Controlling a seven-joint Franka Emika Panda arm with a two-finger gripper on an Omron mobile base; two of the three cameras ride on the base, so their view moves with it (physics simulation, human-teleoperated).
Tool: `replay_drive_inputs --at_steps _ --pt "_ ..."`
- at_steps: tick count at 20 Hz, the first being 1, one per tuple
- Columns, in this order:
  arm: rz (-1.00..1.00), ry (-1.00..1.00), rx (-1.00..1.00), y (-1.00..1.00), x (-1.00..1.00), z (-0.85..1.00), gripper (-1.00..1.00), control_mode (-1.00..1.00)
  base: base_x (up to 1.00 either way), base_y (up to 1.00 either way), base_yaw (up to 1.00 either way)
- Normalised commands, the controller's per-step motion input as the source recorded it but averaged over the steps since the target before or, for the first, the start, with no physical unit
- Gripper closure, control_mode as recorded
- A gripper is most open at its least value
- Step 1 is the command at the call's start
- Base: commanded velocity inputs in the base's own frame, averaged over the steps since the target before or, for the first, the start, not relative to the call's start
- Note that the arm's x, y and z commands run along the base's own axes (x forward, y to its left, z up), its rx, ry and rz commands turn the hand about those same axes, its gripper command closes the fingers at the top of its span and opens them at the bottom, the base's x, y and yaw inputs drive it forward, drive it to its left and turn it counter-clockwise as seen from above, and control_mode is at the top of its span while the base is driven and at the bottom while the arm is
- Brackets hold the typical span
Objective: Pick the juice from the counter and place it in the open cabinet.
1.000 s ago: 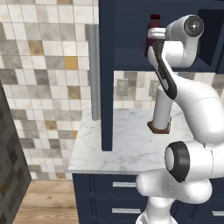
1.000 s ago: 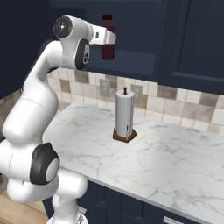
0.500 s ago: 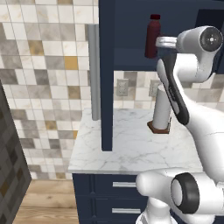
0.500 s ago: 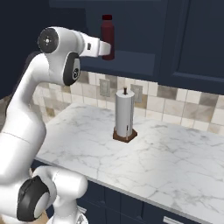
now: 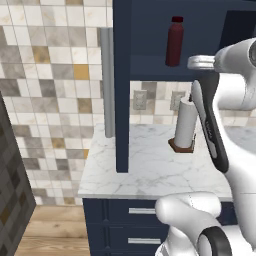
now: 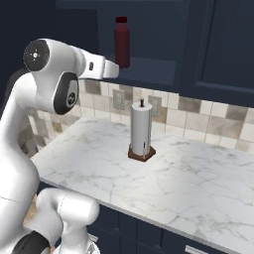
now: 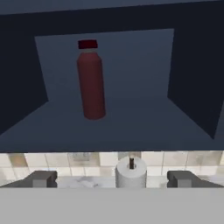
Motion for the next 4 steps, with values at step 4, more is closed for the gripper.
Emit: replay_drive_inputs --at_steps 4 --pt "0.0 0.19 0.0 0.05 -0.54 -0.34 -1.0 -1.0 0.0 0.0 0.0"
